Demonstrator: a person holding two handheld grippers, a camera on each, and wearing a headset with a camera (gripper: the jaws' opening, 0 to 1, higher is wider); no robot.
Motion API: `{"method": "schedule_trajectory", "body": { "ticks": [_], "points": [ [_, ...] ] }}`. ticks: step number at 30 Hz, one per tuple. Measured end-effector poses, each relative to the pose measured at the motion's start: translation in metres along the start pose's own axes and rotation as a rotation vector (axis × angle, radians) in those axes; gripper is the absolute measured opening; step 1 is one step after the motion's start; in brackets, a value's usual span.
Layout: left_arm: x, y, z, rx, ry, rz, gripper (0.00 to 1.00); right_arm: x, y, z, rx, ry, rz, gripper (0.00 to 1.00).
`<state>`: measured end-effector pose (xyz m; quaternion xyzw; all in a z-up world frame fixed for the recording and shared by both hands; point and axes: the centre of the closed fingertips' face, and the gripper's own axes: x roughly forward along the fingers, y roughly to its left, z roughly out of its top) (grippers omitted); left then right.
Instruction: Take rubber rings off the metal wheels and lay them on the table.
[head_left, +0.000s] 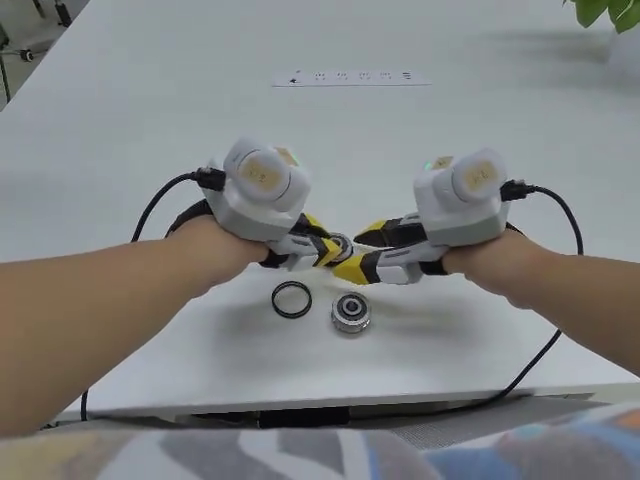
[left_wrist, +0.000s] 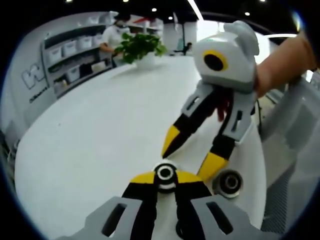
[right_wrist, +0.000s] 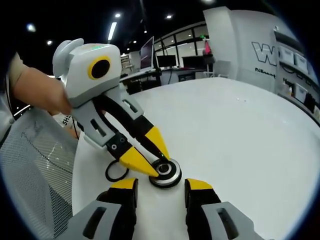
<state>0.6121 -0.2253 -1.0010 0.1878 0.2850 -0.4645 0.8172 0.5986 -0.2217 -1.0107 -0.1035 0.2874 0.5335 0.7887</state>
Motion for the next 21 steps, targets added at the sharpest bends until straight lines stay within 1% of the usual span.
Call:
{"method": "schedule_trajectory", "body": {
  "ticks": [3, 6, 7, 11, 13, 16, 18, 21],
  "points": [
    [0.0003, -0.0002, -0.0001, -0.002, -0.001, 0.002, 0.13, 0.0033, -0.0028, 0.0012, -0.015, 0.014, -0.011, 0.35],
    [0.0006, -0.0004, -0.0001, -0.002, 0.000, 0.004, 0.13, 0.0040, -0.0045, 0.0033, -0.015, 0.008, -0.016, 0.35],
    [0.0006, -0.0004, -0.0002, -0.001, 0.002, 0.005, 0.13, 0.0047, -0.0041, 0.0042, -0.010, 0.003, -0.014, 0.34],
    [0.0014, -0.0002, -0.0001, -0.002, -0.001, 0.008, 0.13, 0.0075, -0.0022, 0.0018, -0.012, 0.008, -0.012, 0.33],
    [0.0016, -0.0003, -0.0001, -0.002, -0.001, 0.009, 0.13, 0.0084, -0.0014, 0.0015, -0.023, 0.011, -0.010, 0.32],
    [0.0017, -0.0004, 0.0000, -0.002, 0.001, 0.009, 0.13, 0.0082, -0.0044, -0.0010, -0.034, 0.028, -0.022, 0.30],
    [0.0017, -0.0006, 0.0001, -0.003, 0.000, 0.010, 0.13, 0.0072, -0.0070, -0.0004, -0.048, 0.024, -0.029, 0.25],
    [0.0017, -0.0005, 0.0001, -0.005, -0.001, 0.014, 0.13, 0.0063, -0.0059, -0.0028, -0.033, 0.030, -0.028, 0.24]
  ]
}}
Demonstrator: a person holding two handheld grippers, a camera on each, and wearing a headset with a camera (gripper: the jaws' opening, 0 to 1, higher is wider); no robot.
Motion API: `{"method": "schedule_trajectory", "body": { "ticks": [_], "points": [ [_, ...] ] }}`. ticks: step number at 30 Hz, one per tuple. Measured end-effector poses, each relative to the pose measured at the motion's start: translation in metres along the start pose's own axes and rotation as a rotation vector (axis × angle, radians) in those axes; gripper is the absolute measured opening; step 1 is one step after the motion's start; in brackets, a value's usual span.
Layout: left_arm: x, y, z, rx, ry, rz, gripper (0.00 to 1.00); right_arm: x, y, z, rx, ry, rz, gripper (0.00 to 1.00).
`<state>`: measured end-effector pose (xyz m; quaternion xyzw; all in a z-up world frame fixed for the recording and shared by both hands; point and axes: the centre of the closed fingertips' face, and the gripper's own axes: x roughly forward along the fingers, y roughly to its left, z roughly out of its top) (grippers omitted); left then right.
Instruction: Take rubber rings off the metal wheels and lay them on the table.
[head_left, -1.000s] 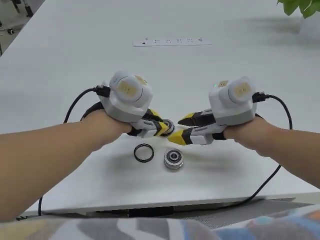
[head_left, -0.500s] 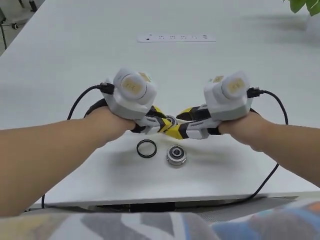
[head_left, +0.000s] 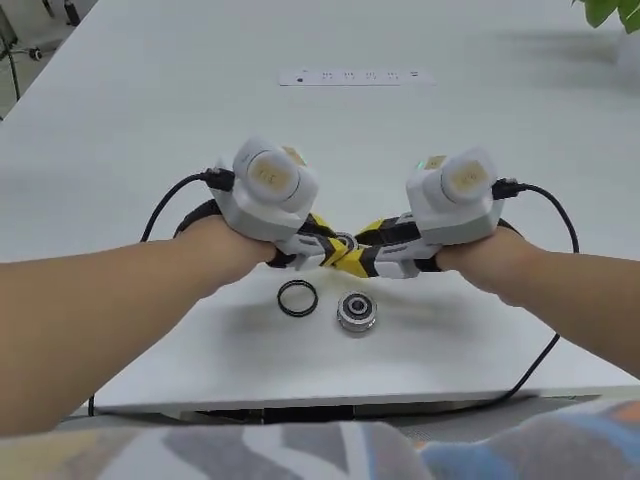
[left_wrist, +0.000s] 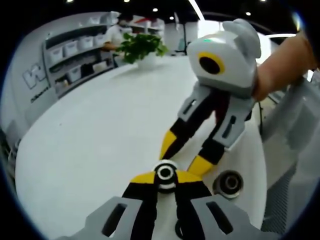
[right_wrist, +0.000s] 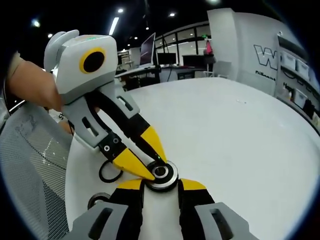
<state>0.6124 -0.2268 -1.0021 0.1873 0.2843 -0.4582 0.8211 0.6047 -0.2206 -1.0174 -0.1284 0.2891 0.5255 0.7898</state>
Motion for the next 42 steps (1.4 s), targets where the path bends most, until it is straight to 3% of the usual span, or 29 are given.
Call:
{"method": "schedule_trajectory", "body": {
  "ticks": [25, 28, 32, 34, 37, 41, 42],
  "points": [
    [0.000, 0.001, -0.001, -0.017, -0.006, 0.016, 0.13, -0.012, 0.001, -0.006, -0.004, -0.006, -0.012, 0.09],
    [0.000, 0.001, -0.001, -0.019, -0.007, 0.019, 0.13, -0.014, 0.000, -0.008, 0.000, 0.002, -0.017, 0.00],
    [-0.001, 0.000, -0.001, -0.019, -0.009, 0.020, 0.13, -0.014, -0.001, -0.009, 0.020, -0.001, -0.015, 0.00],
    [-0.001, 0.000, -0.001, -0.019, -0.011, 0.021, 0.13, -0.014, -0.001, -0.008, 0.058, -0.005, -0.012, 0.00],
    [-0.001, 0.000, -0.001, -0.017, -0.015, 0.023, 0.13, -0.015, -0.006, -0.008, 0.198, -0.041, -0.007, 0.00],
    [-0.001, 0.000, -0.001, -0.013, -0.014, 0.025, 0.12, -0.018, -0.011, 0.001, 0.316, -0.109, 0.002, 0.00],
    [-0.001, 0.000, -0.001, -0.011, -0.014, 0.025, 0.12, -0.018, -0.011, 0.000, 0.333, -0.104, 0.008, 0.00]
  ]
}}
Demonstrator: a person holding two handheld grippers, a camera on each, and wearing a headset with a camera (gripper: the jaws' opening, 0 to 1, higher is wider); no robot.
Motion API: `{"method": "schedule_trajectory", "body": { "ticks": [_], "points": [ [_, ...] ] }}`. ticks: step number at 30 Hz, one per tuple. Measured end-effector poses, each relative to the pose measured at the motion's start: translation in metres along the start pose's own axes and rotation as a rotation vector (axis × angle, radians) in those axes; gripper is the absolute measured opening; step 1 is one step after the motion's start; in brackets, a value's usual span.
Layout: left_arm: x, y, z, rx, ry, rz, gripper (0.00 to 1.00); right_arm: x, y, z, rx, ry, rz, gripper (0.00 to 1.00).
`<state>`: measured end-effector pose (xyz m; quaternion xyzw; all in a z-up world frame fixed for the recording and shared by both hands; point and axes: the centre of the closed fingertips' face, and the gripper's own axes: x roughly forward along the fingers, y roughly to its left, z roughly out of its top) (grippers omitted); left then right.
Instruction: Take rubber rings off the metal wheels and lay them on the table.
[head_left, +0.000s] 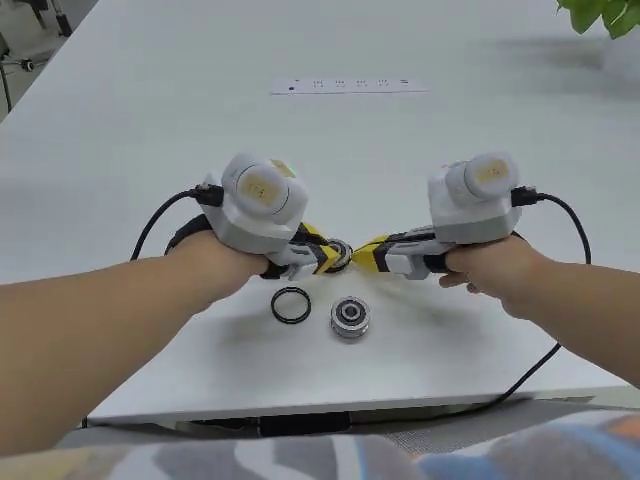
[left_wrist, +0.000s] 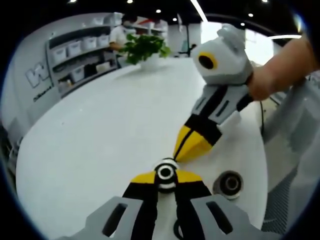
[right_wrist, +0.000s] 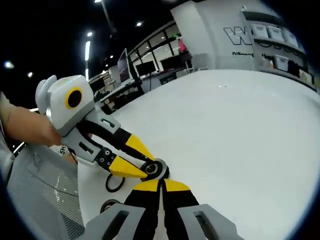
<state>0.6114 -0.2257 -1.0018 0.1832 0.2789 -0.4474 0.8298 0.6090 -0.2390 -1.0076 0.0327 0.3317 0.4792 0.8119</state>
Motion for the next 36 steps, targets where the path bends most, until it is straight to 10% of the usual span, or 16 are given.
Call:
{"method": "schedule_trajectory", "body": {
  "ticks": [36],
  "points": [
    [-0.0002, 0.0015, -0.0003, -0.006, -0.001, 0.023, 0.12, 0.0017, 0.0034, 0.0037, 0.176, -0.062, 0.046, 0.00]
  ]
}}
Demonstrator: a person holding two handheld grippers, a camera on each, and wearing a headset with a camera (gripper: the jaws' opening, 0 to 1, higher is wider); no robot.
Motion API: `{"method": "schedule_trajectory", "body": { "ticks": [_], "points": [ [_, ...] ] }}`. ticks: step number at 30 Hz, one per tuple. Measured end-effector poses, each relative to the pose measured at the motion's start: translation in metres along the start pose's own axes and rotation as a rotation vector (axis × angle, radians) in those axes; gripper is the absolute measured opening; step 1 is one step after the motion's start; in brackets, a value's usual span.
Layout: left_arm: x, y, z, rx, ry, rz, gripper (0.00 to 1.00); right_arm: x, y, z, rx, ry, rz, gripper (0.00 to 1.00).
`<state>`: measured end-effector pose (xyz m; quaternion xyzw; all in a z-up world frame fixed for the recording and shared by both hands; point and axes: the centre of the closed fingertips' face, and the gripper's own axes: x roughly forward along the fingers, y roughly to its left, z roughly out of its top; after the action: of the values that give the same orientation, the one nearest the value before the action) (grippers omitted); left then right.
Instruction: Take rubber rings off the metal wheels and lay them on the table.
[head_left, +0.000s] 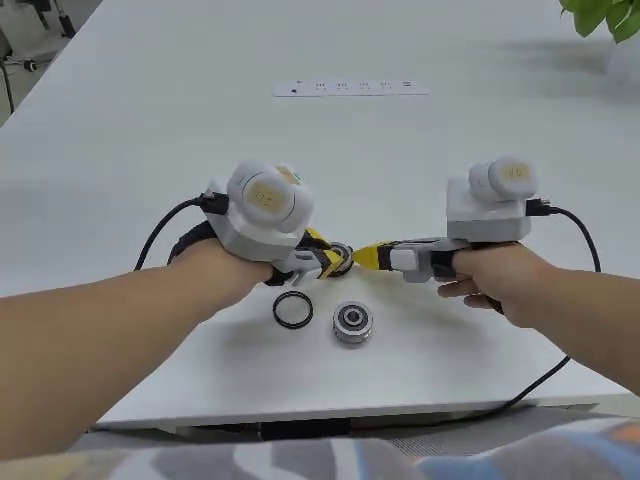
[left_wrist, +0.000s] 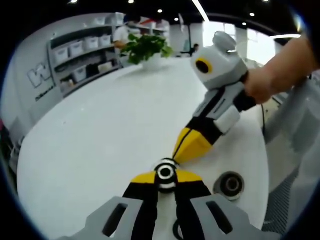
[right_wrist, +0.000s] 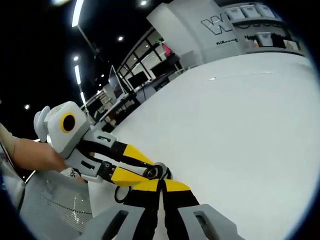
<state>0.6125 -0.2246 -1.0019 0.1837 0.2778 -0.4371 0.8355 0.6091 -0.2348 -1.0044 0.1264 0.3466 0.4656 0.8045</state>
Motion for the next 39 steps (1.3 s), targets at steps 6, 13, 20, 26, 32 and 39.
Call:
{"method": "schedule_trajectory", "body": {
  "ticks": [6, 13, 20, 26, 32, 39],
  "points": [
    [0.000, 0.000, 0.000, -0.001, 0.002, 0.001, 0.12, 0.000, -0.001, 0.001, 0.046, -0.014, -0.004, 0.00],
    [0.001, 0.002, 0.000, 0.002, 0.004, 0.006, 0.12, 0.002, -0.003, 0.003, 0.089, -0.028, -0.027, 0.00],
    [0.002, 0.003, -0.001, 0.002, 0.005, 0.010, 0.12, 0.000, -0.001, 0.004, 0.087, -0.030, -0.014, 0.00],
    [0.003, 0.004, 0.000, 0.005, 0.003, 0.014, 0.12, -0.001, 0.003, 0.004, 0.094, -0.029, 0.000, 0.00],
    [0.003, 0.003, 0.000, 0.008, 0.003, 0.012, 0.12, 0.002, 0.010, 0.005, 0.090, -0.027, 0.029, 0.00],
    [0.004, 0.004, -0.001, 0.010, -0.001, 0.010, 0.12, 0.001, 0.020, 0.009, 0.080, -0.038, 0.078, 0.00]
  ]
}}
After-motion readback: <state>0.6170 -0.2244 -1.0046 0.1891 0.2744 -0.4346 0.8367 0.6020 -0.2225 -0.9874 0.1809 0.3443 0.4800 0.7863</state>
